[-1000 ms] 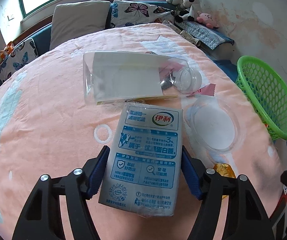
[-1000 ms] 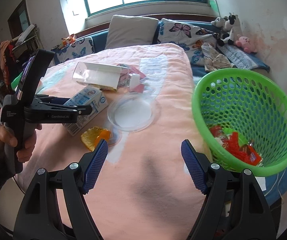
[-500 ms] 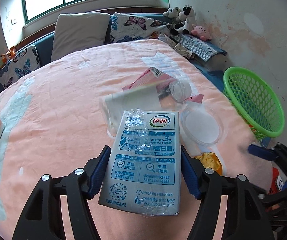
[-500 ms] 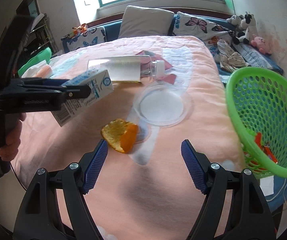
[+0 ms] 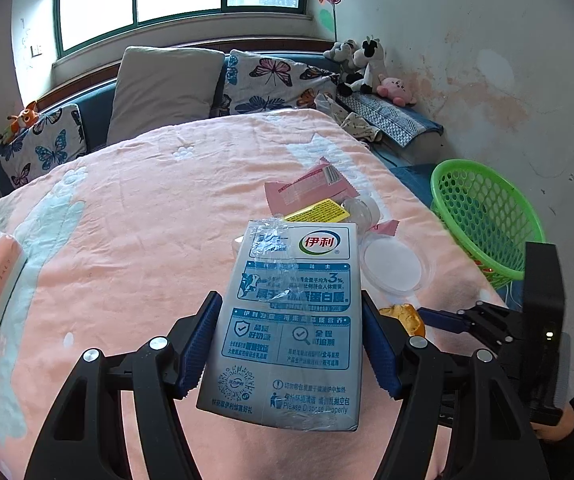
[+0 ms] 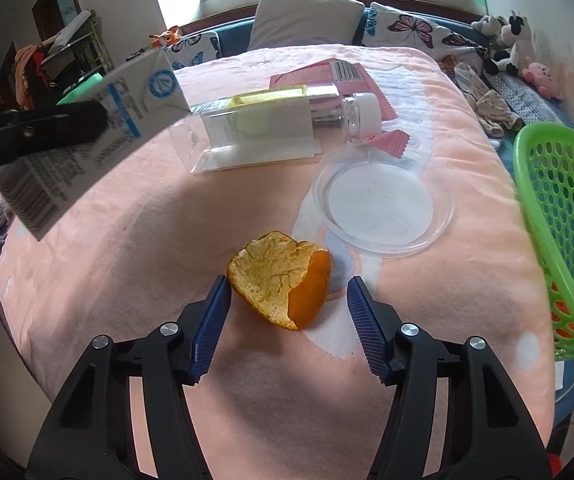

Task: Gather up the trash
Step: 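Grasp the orange peel with the right tool and lift it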

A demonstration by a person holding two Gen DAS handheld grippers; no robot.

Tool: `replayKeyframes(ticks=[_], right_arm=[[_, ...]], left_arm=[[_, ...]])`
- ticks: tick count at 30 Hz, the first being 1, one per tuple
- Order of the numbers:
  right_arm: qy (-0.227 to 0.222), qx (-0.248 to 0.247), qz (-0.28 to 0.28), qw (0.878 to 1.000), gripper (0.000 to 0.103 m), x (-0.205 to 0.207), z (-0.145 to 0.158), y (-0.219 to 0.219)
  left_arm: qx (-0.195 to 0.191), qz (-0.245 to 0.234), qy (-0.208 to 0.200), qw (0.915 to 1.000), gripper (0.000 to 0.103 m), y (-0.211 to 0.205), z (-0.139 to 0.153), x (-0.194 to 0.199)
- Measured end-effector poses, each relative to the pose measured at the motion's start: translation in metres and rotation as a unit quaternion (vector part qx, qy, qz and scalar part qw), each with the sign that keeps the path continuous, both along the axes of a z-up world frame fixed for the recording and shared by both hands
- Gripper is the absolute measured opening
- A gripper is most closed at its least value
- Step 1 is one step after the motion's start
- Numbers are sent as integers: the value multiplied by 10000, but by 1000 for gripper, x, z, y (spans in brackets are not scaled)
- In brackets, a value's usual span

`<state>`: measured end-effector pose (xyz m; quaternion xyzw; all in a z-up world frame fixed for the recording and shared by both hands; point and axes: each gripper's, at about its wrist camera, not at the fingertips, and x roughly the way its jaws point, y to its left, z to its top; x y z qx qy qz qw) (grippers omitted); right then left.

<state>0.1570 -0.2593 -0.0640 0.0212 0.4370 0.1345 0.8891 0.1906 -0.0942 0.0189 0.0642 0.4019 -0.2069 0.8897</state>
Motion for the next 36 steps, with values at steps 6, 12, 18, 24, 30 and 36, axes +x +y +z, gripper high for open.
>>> replayKeyframes(ticks=[6, 12, 18, 24, 30, 36], right_arm=[[-62, -120, -22, 9999, 53, 3, -2, 6], [-102, -141, 7, 9998, 43, 0, 2, 3], [-132, -67, -15, 9999, 39, -7, 9, -7], [-239, 18, -78, 9997, 38, -23, 22, -21], [-422, 60, -297, 9986, 38, -35, 42, -47], [-587, 1, -737, 9956, 38, -42, 59, -92]], left_arm=[[-50, 34, 25, 10000, 65, 1, -1, -1], [-79, 38, 51, 9999, 65, -2, -2, -1], [-123, -25, 30, 9999, 65, -8, 2, -3], [-151, -132, 23, 9998, 65, -19, 7, -3], [-150, -343, 37, 9993, 65, -42, 12, -5], [-98, -632, 26, 9980, 65, -79, 17, -7]])
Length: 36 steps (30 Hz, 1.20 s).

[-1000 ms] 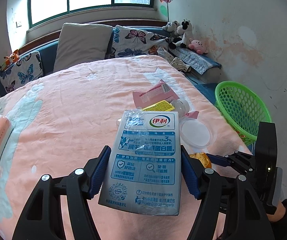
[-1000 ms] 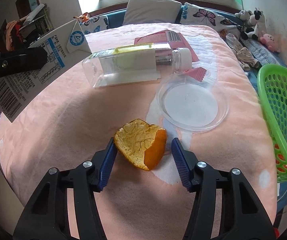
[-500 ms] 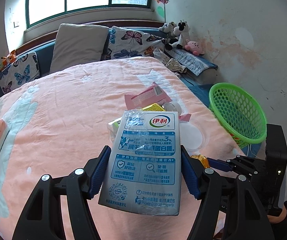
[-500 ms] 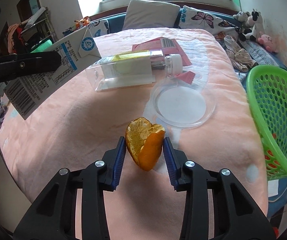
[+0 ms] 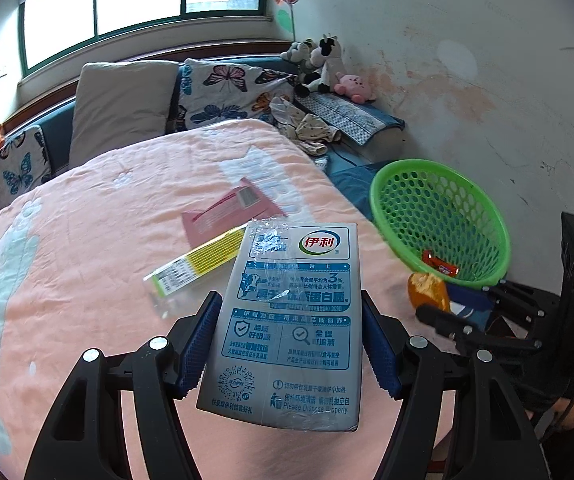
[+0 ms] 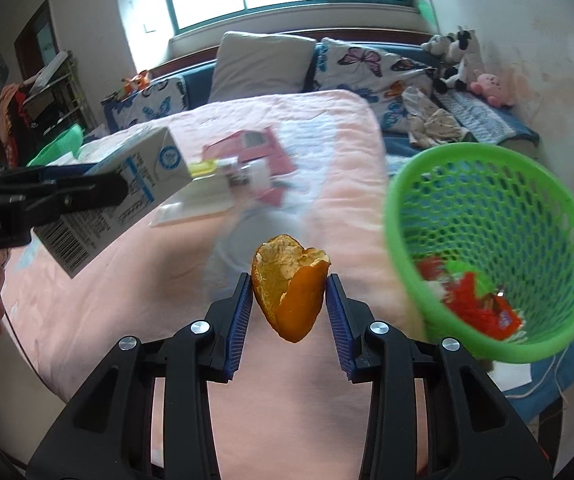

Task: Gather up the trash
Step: 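Grasp the orange peel with the right tool and lift it, then drop the orange peel into the green basket with the right tool, then drop the milk carton into the green basket with the left tool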

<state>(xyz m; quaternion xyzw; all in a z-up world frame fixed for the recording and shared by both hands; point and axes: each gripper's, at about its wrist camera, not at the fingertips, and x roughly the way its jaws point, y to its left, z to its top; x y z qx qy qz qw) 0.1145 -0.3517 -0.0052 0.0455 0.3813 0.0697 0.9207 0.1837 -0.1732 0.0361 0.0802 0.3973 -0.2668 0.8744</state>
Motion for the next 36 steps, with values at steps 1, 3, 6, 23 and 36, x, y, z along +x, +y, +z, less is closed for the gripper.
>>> replayKeyframes(ticks=[1, 3, 6, 23, 36], right_arm=[[-19, -25, -84, 10000, 38, 0, 2, -9], [-47, -79, -263, 9996, 38, -1, 6, -26], [-43, -130, -518, 9986, 38, 0, 9, -54], [155, -364, -1469, 9884, 49, 16, -3, -150], [-35, -394, -1575, 9867, 58, 0, 0, -166]], left_arm=[[1, -41, 2, 10000, 65, -5, 1, 0], [15, -130, 2, 9999, 65, -19, 3, 1], [27, -232, 2, 9997, 65, -37, 5, 2], [-5, -607, 137, 9981, 65, -118, 4, 19], [91, -833, 244, 9962, 65, -166, -10, 28]])
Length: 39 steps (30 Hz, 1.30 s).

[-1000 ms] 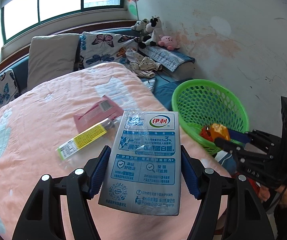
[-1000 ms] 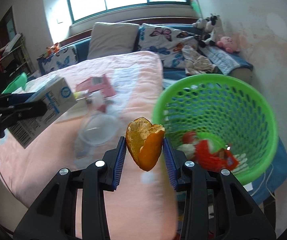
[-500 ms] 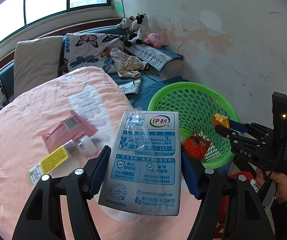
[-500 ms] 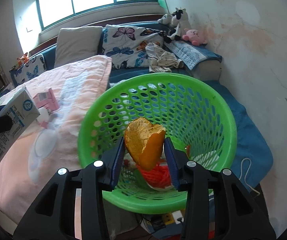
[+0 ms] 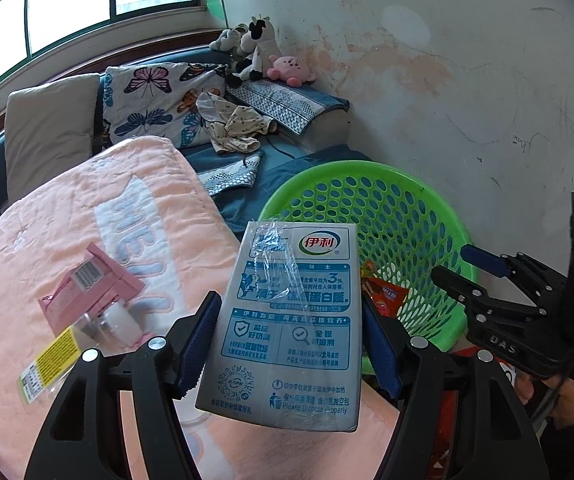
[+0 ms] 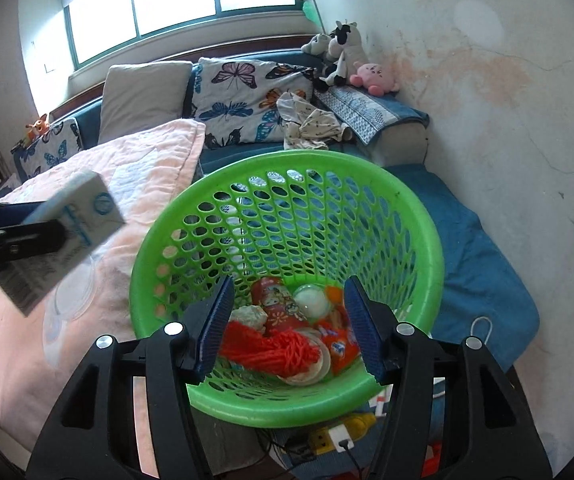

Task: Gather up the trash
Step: 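Drop the milk carton into the green basket with the left tool, then grasp the clear bottle with yellow label with the left tool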

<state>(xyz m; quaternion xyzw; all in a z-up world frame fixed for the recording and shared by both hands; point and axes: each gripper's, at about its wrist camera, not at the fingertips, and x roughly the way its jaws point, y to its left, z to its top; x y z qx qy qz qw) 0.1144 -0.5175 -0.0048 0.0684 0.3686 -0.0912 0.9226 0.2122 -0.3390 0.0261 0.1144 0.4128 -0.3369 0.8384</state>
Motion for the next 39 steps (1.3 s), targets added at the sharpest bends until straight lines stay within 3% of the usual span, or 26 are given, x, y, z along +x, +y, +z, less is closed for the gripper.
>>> replayKeyframes(ticks=[17, 18, 20, 22, 32, 39], right_arm=[[-198, 60, 12, 9998, 66, -29, 7, -5], [-198, 66, 9, 9998, 66, -30, 7, -6], [-191, 98, 8, 9998, 66, -31, 6, -5], [-178, 112, 14, 9998, 66, -33, 5, -6], [-197, 184, 157, 9995, 67, -37, 5, 12], [-256, 176, 384, 9988, 69, -31, 10, 37]], left_arm=[[180, -266, 231, 9992, 67, -54, -26, 5], [186, -275, 242, 9992, 68, -56, -27, 5], [177, -239, 244, 9993, 81, -57, -27, 8], [98, -284, 219, 9993, 81, -57, -26, 5], [162, -195, -163, 9995, 81, -16, -10, -6], [487, 139, -464, 9976, 81, 38, -4, 2]])
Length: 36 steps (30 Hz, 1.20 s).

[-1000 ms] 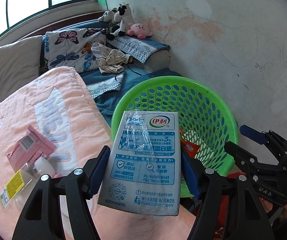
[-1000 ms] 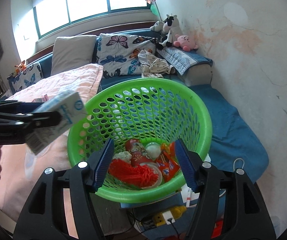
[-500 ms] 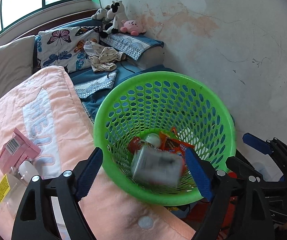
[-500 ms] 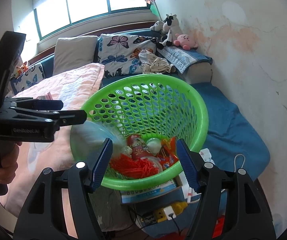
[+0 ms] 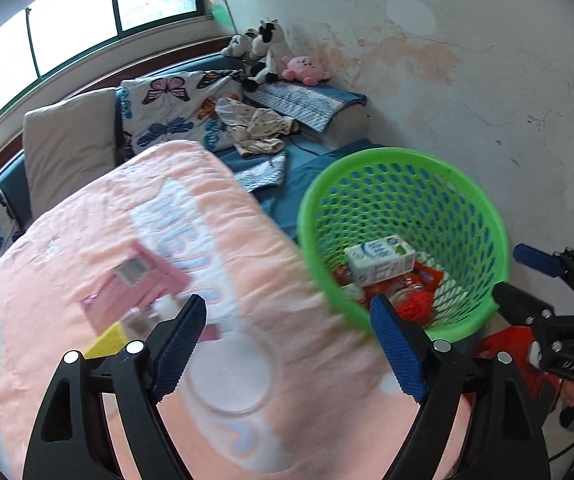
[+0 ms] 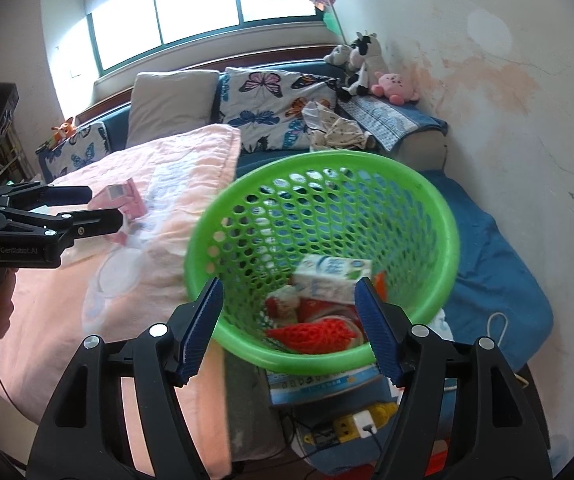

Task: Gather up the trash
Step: 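Grasp the clear bottle with yellow label with the left tool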

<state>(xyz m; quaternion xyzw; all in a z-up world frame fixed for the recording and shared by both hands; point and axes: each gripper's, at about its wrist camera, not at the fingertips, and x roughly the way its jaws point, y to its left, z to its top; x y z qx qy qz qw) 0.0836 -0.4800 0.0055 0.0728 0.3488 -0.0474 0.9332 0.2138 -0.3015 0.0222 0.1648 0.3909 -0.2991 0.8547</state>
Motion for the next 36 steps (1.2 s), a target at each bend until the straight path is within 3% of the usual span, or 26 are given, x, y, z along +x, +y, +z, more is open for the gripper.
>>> replayKeyframes(ticks=[9, 11, 14, 27, 36], right_arm=[[-2, -88, 401, 9992, 70, 19, 6, 40], [-11, -116, 510, 9986, 75, 25, 6, 51], [1, -160, 644, 9978, 75, 34, 4, 64], [224, -31, 994, 9948, 76, 64, -14, 94], [364, 41, 1265, 9913, 78, 81, -24, 113]], left_arm=[[385, 472, 45, 9981, 84, 74, -10, 45], [455, 510, 87, 9976, 84, 86, -14, 54], [610, 498, 112, 9968, 85, 101, -23, 65], [1205, -237, 110, 9924, 87, 109, -56, 80], [1254, -480, 275, 9906, 84, 108, -68, 88]])
